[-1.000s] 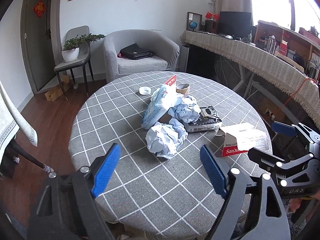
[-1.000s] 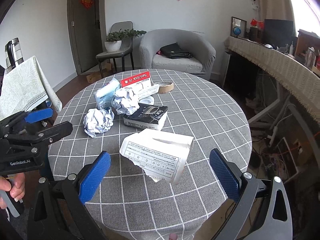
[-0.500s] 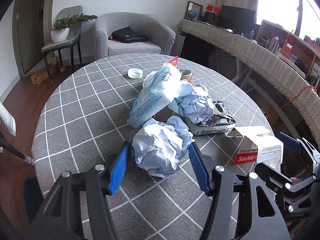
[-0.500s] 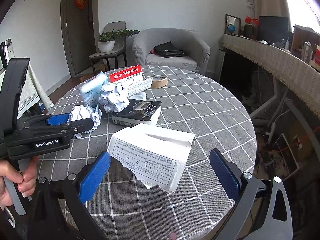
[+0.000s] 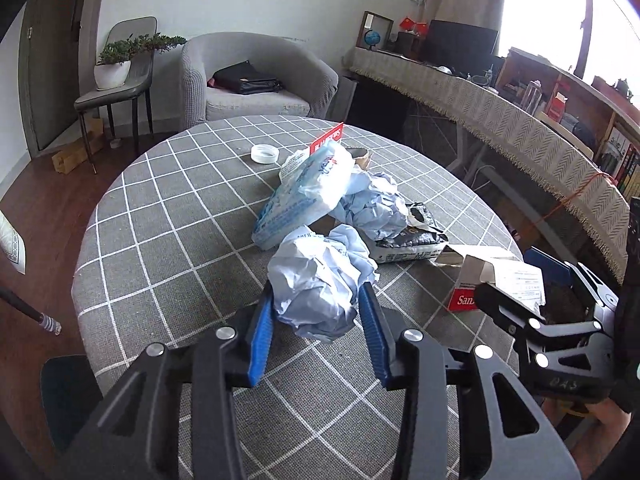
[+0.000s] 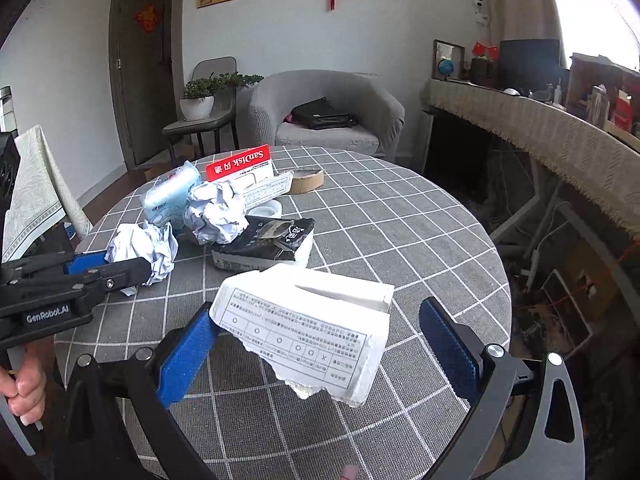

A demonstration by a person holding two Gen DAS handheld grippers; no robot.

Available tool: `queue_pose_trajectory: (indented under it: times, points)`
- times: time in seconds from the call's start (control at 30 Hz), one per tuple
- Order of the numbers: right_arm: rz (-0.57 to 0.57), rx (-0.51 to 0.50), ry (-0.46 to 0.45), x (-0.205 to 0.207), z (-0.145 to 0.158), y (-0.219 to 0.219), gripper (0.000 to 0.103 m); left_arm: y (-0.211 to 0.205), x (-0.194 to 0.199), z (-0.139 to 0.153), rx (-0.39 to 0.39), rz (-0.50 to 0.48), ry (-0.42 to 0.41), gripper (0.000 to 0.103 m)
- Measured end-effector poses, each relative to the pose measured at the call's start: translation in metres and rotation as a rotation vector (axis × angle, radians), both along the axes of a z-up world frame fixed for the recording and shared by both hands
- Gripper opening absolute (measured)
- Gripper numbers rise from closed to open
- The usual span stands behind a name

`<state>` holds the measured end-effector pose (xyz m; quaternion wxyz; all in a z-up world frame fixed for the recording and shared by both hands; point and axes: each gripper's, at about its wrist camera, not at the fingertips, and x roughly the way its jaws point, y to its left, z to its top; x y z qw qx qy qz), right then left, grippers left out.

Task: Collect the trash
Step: 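Grasp the crumpled paper ball with the left tool while the right tool grasps the white paper box, then carry the paper ball and paper box to the teal bin and open the left tool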

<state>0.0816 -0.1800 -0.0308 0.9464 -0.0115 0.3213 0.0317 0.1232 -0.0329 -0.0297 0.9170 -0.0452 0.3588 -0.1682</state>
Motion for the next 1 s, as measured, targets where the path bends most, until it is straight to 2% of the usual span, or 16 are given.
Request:
queue_pose_trajectory:
  times: [0.13, 0.3, 0.37, 0.4, 0.6, 0.83, 1.0]
  points:
    - [-0.041, -0.007, 0.018, 0.013, 0.000, 0.001, 0.100, 0.002, -0.012, 0.003, 0.003, -0.018, 0.002, 0.044]
    - [-0.073, 0.014, 0.040, 0.024, -0.002, 0.001, 0.100, 0.008, -0.031, 0.022, 0.016, -0.013, -0.041, 0.044]
    - [-0.086, 0.000, 0.045, 0.026, -0.002, 0.002, 0.094, 0.017, -0.036, 0.029, -0.011, 0.007, -0.048, 0.044]
    - [-0.095, -0.008, 0.049, 0.026, -0.002, 0.003, 0.080, 0.022, -0.038, 0.031, -0.019, 0.022, -0.050, 0.044]
    - [-0.116, -0.028, 0.025, 0.020, 0.006, 0.003, 0.078, 0.057, -0.043, 0.035, -0.041, 0.106, -0.066, 0.044]
    - [-0.096, -0.062, -0.054, 0.004, 0.038, 0.025, 0.078, 0.091, -0.049, 0.038, -0.022, 0.168, -0.085, 0.042]
    - [-0.004, -0.045, -0.115, -0.003, 0.071, 0.058, 0.078, 0.125, -0.052, 0.038, -0.036, 0.224, -0.089, 0.042]
